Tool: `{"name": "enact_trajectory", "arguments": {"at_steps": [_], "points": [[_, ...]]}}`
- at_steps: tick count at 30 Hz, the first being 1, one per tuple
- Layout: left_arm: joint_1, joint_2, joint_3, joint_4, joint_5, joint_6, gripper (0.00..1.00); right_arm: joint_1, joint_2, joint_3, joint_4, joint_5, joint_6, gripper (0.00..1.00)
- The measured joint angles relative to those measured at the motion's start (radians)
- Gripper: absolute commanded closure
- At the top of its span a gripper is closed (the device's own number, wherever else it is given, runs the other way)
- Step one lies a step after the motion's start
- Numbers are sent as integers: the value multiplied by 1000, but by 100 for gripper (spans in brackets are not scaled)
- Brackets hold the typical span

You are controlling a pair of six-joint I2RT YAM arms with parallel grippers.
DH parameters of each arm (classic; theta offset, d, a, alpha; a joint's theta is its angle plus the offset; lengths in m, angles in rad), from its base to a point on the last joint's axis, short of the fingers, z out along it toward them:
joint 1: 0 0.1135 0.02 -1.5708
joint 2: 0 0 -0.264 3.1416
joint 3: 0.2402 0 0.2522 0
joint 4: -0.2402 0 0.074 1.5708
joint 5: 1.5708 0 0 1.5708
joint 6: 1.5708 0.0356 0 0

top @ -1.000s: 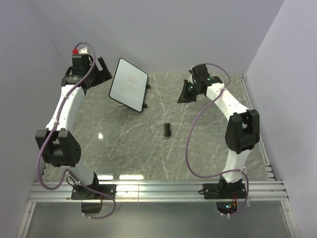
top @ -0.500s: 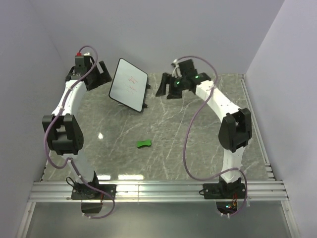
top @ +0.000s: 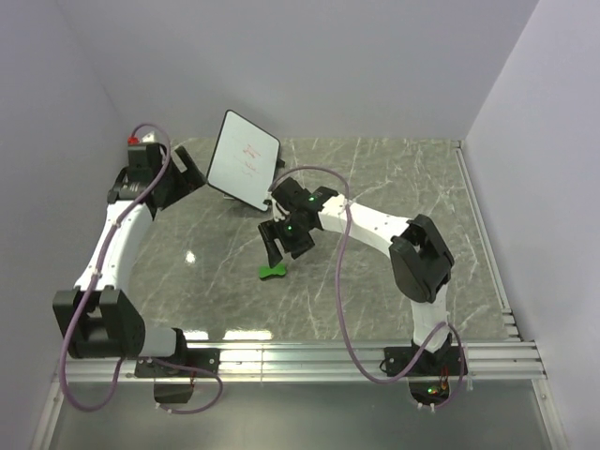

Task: Erase the whiteboard

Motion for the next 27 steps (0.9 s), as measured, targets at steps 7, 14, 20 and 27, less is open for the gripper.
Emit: {"name": "enact_trajectory", "arguments": {"at_steps": [7, 14, 20, 27], "points": [[-21, -109, -134, -42, -2, -35, 5, 73, 123, 164, -42, 166, -85, 20], [-68, -150, -156, -78, -25, -40, 6, 140, 195, 177, -52, 258, -165, 20], [-81, -161, -158, -86, -44, -42, 6, 134, 192, 112, -43, 290, -198, 20], [-123, -161, -157, -130, -59, -42, 6, 141, 192, 100, -5, 289, -227, 20]]}}
